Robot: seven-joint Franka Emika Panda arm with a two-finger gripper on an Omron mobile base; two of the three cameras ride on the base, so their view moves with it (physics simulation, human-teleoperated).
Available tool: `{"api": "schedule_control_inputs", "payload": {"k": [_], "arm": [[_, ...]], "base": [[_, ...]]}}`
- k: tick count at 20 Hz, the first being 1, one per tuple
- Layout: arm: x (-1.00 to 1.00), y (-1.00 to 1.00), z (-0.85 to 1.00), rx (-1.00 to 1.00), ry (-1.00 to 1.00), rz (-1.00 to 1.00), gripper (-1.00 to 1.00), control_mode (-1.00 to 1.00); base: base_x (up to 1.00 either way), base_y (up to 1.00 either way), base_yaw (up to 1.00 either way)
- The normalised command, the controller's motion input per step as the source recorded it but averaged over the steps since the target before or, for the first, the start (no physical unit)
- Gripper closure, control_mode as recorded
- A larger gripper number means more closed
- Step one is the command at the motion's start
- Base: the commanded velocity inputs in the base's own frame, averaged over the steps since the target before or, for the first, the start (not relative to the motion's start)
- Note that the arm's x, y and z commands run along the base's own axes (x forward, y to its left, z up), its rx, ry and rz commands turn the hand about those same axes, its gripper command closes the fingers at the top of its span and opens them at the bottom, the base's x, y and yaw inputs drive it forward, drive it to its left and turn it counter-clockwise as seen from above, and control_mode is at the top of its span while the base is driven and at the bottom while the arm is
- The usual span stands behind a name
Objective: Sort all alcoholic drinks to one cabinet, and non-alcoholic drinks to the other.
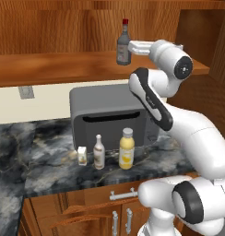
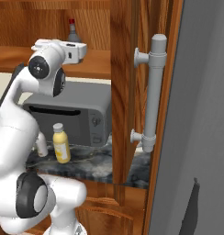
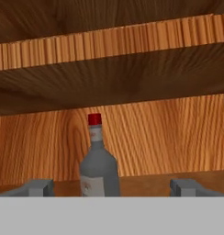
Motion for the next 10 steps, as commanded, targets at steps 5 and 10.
{"api": "schedule_control_inputs", "payload": {"k": [5,10], "arm": [[-0.38,0.11,0.0,0.0,0.16,-0.13,-1.0,-1.0],[-0.37,0.12,0.0,0.0,0.16,-0.14,-1.0,-1.0]], "base": [[0.0,0.0,0.0],[0.0,0.0,0.0]]}}
